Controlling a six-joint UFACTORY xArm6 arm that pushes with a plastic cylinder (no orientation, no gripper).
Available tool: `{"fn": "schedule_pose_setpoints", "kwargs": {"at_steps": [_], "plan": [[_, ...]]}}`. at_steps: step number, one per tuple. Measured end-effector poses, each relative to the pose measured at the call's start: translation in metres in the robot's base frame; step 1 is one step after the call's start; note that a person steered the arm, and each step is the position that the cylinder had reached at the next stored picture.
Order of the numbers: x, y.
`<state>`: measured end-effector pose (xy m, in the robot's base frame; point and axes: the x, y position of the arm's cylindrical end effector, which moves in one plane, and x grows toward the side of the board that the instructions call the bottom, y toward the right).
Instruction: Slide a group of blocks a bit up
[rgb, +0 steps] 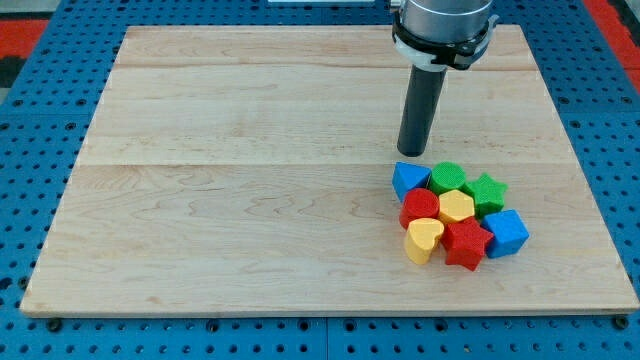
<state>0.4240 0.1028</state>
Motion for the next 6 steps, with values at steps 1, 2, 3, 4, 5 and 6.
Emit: {"fn": "schedule_pose_setpoints", "kwargs": {"at_steps": [1,2,3,4,5,6], "plan": [[-0.006,0.018],[-0.006,0.052],[-0.006,0.093],[-0.005,0.136],[0.014,0.172],[0.059,0.196]]}}
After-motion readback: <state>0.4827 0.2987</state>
